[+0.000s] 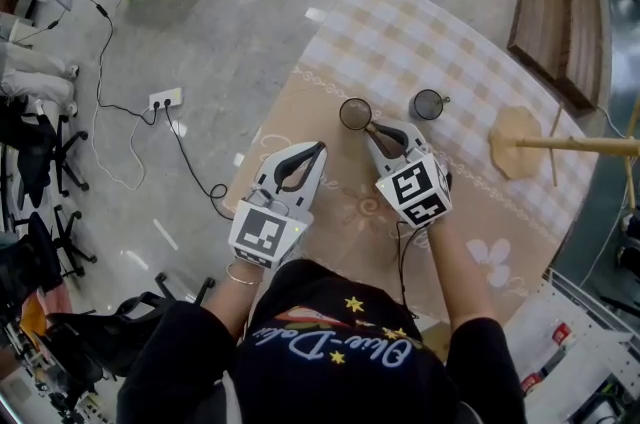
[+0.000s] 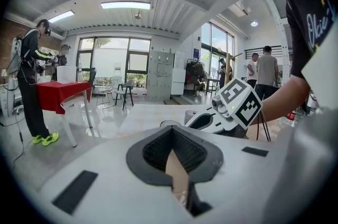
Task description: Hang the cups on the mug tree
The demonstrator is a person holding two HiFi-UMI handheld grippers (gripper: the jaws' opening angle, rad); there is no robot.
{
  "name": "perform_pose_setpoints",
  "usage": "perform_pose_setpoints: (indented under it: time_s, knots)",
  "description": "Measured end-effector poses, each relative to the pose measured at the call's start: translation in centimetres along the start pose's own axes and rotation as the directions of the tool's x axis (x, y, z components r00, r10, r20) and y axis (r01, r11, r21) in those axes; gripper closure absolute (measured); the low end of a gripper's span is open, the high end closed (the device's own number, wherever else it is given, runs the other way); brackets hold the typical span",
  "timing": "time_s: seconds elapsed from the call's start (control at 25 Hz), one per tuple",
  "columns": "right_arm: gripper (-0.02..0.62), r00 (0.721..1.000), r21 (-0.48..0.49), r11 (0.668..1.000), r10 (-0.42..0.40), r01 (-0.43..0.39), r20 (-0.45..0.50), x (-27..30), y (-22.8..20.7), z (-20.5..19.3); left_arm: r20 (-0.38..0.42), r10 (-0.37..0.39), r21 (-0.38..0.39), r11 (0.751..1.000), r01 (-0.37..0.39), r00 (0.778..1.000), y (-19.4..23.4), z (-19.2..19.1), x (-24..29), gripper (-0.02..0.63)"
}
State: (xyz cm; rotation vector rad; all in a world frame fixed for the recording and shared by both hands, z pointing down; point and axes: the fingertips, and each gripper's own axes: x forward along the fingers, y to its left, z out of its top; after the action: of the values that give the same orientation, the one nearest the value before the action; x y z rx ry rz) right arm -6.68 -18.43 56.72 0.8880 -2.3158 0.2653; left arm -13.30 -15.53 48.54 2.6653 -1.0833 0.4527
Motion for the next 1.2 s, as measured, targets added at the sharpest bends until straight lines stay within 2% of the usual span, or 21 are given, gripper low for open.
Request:
perform_pose_setpoints:
  time_s: [0.68,0.8,1.2]
  knots:
    - [0.548,0.996,0.119,0.992,-0.046,0.036,0.078,-6.0,-0.5,0.6,-0.01,-0.057,0.061,0.997,0.057,0.998,-3.3,0.4,2.0,0.604]
    - [0.548,0.994,0.144,0.989,-0.049,0.035,0.096,-7.1,-0.5,0.7,-0.002,-0.06,0.049,0.997,0.06,0.998,-3.8,0.7,2.0,0.604]
    - [0.548,0.986,0.161,0.985,-0.084,0.06,0.145,-10.7,-0.3,1.6,0.004,-0.087,0.086,0.993,0.087,0.996,-6.6,1.7,2.2,0.604]
